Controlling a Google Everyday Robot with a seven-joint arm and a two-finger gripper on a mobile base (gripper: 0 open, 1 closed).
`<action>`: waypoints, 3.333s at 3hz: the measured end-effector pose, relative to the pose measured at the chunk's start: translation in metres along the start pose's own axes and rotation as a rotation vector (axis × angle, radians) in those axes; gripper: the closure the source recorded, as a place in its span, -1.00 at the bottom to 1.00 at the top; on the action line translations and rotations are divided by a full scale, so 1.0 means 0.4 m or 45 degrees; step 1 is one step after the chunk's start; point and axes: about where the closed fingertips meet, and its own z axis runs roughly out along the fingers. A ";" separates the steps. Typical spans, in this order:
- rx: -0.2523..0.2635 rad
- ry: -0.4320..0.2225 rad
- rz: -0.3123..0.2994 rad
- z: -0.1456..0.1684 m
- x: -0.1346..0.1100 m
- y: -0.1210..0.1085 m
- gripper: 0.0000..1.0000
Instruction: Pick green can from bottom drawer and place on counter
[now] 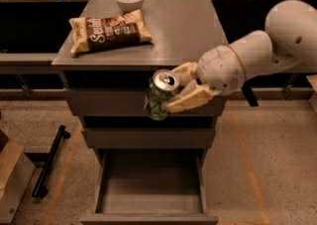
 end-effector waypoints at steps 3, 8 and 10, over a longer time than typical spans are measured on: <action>-0.052 0.160 -0.024 -0.088 -0.137 -0.236 1.00; 0.685 0.001 0.250 -0.264 -0.015 -0.572 1.00; 0.768 0.019 0.421 -0.263 0.091 -0.690 0.20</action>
Offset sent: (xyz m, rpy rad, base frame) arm 0.1830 -0.0269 0.2048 -0.0877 -0.2361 -0.0540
